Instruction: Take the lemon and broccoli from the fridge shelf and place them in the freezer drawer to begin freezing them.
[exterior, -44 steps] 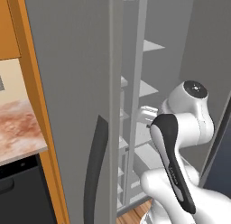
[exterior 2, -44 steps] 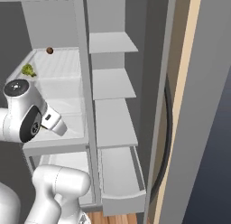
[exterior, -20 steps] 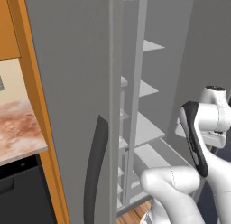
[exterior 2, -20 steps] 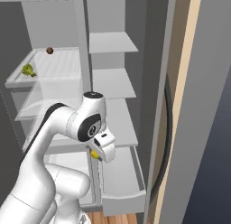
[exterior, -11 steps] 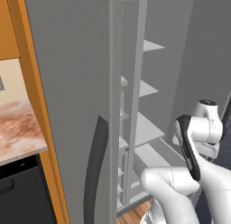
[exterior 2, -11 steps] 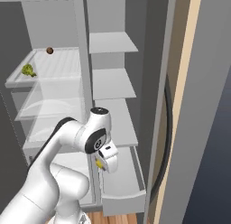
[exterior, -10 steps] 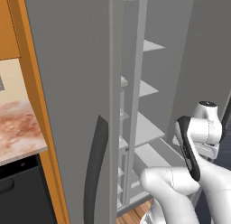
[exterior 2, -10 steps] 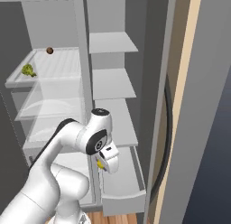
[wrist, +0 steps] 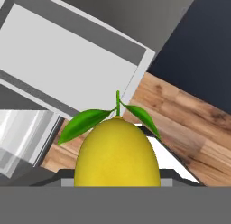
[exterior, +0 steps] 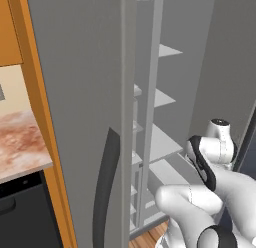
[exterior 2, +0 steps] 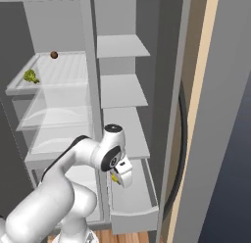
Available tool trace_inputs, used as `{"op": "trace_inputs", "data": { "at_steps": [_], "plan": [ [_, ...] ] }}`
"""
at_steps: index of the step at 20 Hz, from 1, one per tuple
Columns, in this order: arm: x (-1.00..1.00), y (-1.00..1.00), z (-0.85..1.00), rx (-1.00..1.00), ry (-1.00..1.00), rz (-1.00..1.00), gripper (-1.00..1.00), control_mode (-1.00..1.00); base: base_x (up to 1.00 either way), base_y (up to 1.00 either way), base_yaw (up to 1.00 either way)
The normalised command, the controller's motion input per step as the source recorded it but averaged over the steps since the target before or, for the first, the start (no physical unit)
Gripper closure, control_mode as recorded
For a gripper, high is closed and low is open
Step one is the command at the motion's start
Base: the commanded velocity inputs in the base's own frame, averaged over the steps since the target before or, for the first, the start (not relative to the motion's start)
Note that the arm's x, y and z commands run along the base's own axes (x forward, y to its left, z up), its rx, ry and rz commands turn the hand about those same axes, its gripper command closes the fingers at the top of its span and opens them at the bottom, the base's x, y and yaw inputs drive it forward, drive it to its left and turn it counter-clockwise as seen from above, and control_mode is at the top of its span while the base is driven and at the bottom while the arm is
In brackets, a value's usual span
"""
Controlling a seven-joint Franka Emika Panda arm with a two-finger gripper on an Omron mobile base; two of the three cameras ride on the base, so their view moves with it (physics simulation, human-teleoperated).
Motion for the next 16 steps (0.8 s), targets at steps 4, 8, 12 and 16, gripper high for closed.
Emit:
{"op": "trace_inputs", "data": {
  "at_steps": [4,8,12,16],
  "plan": [
    [0.53,-0.05,-0.28,0.00,0.06,0.00,1.00,-1.00,0.00,0.00,0.00],
    [0.29,-0.07,-0.26,0.02,0.04,0.00,1.00,-1.00,0.00,0.00,0.00],
    [0.23,-0.15,-0.40,0.01,0.09,0.00,1.00,-1.00,0.00,0.00,0.00],
    [0.15,-0.22,-0.49,0.02,0.13,0.00,1.00,-1.00,0.00,0.00,0.00]
  ]
}}
